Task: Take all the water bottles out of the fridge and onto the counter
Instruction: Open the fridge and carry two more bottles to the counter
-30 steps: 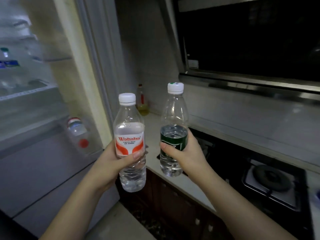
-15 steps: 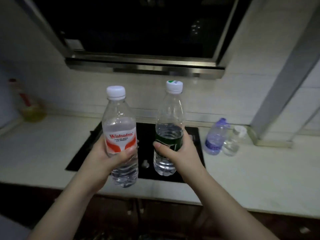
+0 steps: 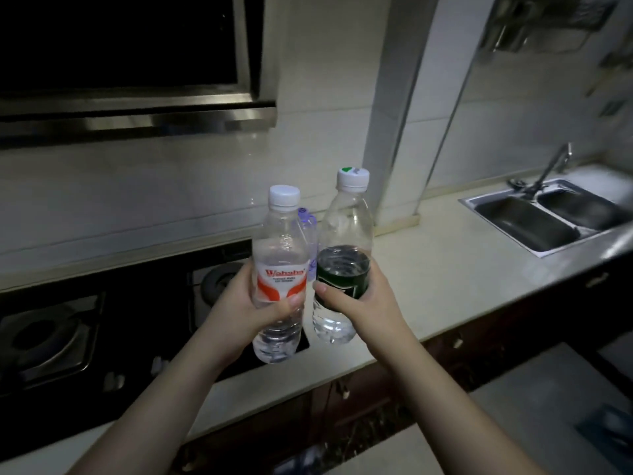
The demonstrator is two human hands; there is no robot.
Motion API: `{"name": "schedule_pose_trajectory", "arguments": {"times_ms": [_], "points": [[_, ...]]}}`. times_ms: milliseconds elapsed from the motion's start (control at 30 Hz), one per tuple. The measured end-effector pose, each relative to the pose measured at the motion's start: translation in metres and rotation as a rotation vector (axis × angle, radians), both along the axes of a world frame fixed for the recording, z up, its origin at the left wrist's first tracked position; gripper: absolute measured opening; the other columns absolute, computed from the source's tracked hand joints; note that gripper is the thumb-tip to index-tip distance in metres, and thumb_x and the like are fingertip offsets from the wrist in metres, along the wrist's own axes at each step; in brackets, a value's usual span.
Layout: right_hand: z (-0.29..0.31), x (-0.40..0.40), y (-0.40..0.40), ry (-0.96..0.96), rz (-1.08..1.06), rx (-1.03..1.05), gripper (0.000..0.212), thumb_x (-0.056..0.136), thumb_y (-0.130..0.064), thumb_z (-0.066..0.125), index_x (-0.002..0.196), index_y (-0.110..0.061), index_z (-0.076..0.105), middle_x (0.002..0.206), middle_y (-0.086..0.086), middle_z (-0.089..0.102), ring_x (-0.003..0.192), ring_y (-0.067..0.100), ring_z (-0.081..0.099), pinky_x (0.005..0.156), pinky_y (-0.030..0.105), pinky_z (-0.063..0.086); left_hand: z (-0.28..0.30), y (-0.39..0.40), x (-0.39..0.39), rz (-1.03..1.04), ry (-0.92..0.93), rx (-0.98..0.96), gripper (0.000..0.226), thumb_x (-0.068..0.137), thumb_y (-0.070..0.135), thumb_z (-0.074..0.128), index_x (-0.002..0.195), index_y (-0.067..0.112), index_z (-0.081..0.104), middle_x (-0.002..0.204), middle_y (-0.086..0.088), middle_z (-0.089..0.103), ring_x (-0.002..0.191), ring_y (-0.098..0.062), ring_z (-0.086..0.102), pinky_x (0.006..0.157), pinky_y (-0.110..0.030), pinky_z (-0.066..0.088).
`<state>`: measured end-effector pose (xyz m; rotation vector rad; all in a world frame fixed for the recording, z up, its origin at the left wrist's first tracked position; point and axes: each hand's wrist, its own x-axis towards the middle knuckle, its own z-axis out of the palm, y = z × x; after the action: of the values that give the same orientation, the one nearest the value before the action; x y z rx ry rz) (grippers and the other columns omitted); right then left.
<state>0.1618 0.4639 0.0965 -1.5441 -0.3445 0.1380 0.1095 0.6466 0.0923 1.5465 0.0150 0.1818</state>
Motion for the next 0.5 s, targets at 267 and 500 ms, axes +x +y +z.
{"name": "schedule_pose_trajectory", "arguments": {"times_ms": [267,500], "points": [[-0.025,0.059,-0.086,0.038,-0.089,0.016,0.053,0.069,-0.019,0.083,0.116,-0.017,0.058,0.105,0.003,0.072,0.099,0.022,0.069,0.082,0.040,0.058,-0.023,-0.083,0.077,-0.129,0.058,0.018,0.067,0.066,0.020,0.085,0.126,0.016,0.054,0.114,-0.004,0.072,0.107,-0.021,0.069,0.088,-0.032,0.055],[-0.033,0.122,-0.166,0.048,-0.070,-0.009,0.060,0.068,-0.026,0.083,0.121,-0.019,0.057,0.111,0.001,0.071,0.104,0.018,0.068,0.088,0.039,0.055,-0.039,-0.162,0.137,-0.108,0.118,0.012,0.073,0.066,0.026,0.086,0.130,0.017,0.052,0.117,-0.002,0.071,0.110,-0.019,0.067,0.092,-0.034,0.054]]}}
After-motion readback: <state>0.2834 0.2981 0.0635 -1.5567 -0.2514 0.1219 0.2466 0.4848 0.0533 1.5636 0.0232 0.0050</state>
